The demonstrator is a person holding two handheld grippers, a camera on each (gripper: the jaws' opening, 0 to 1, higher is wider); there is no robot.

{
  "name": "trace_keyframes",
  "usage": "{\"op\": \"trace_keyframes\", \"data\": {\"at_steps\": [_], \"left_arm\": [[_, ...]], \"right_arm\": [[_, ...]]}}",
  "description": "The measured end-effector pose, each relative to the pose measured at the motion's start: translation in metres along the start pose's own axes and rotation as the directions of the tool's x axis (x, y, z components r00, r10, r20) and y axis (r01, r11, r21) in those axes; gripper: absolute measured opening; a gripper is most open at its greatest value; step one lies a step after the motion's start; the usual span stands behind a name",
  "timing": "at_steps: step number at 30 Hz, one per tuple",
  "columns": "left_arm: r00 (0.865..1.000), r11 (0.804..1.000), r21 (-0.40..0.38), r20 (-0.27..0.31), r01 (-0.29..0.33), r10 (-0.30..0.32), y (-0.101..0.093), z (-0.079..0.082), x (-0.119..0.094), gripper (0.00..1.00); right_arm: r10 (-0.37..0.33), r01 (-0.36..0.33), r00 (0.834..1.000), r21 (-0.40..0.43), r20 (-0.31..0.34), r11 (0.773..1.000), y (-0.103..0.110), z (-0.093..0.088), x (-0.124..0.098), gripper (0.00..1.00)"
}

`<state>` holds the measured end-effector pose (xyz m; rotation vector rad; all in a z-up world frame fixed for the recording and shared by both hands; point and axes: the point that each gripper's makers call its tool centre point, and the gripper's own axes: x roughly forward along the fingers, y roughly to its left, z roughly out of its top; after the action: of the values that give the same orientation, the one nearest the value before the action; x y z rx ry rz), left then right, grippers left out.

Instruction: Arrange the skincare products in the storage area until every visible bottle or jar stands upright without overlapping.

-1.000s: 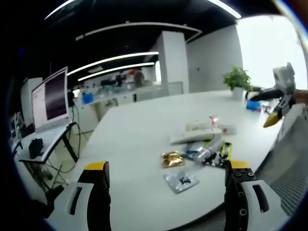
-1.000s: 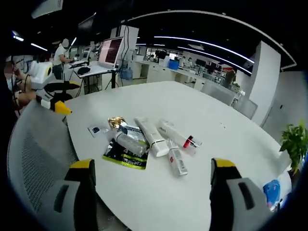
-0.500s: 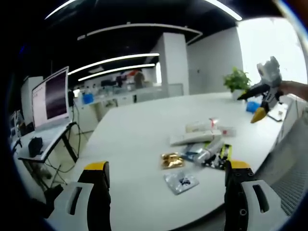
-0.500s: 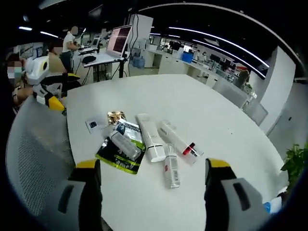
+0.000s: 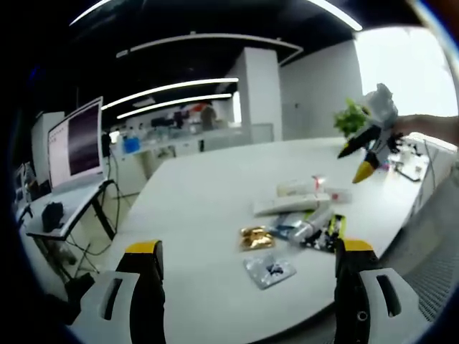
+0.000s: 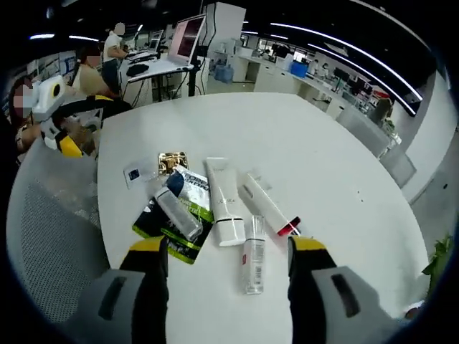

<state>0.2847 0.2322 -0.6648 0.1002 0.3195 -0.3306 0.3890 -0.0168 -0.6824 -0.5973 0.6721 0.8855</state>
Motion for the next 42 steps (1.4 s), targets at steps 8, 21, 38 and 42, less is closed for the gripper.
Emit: {"op": "trace_keyframes", "data": {"at_steps": [8,21,38,42], "left_arm": [[1.000,1.000,0.001,-0.007,-0.003,0.003,0.000,-0.001,0.001,0.97],[1.000,1.000,-0.001,-0.014,-0.010,0.010,0.003,-0.004,0.001,0.97],[1.000,1.000,0.000,-0.005,-0.019,0.019,0.005,-0.003,0.001,0.97],[1.000,1.000,-0.001,-0.007,-0.021,0.021,0.005,-0.003,0.001,0.97]], "right_arm": [[0.064,-0.064,0.997,0.010,-0.043,0.998,0.003,0.001,0.023,0.57],[0.127,-0.125,0.986,0.030,-0.107,0.992,0.001,0.007,0.058,0.50],[0.182,-0.184,0.963,0.010,-0.200,0.983,0.006,0.007,0.098,0.46],[0.193,-0.191,0.959,0.027,-0.206,0.981,0.007,0.008,0.106,0.46]]}}
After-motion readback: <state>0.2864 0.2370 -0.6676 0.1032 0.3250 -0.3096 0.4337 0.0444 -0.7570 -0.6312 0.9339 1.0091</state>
